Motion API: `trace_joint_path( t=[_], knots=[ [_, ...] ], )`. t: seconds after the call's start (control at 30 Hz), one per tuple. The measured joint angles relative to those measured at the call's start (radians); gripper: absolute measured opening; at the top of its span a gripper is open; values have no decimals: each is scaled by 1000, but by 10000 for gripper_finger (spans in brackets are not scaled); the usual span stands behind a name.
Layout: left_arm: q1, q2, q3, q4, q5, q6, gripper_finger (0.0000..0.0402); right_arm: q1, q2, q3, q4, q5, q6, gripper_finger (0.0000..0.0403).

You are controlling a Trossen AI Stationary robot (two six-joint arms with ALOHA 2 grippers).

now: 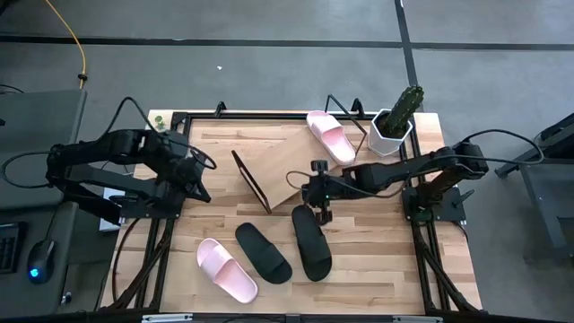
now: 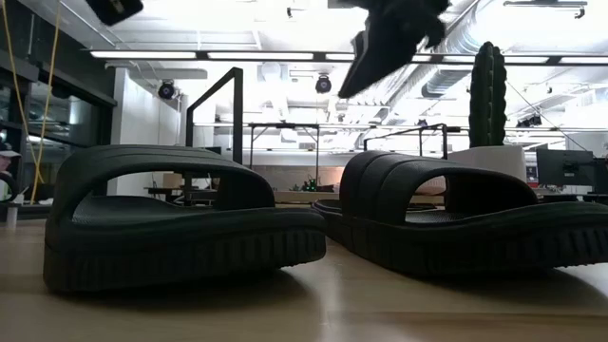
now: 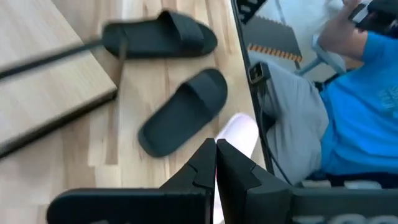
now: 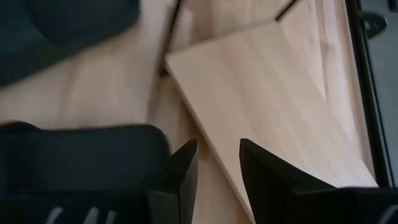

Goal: Pick and place slides into the shelf
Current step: Put the pink slide on the shelf

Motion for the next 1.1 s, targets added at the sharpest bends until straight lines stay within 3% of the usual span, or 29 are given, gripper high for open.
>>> trace_joint_path(
  t=[0.23, 0.47, 0.87, 1.1],
  knots=[
    [-102, 0, -135, 45, 22, -20, 1, 99, 0, 74, 3, 2, 38, 108],
    [-266, 1, -252, 261, 11, -176, 1, 151, 0, 93, 37, 3, 21, 108],
    [-452, 0, -351, 377, -188, -381, 1, 153, 0, 93, 38, 3, 15, 108],
    [-528, 0, -415, 436, -242, -480, 1, 158, 0, 93, 38, 4, 16, 108]
  ],
)
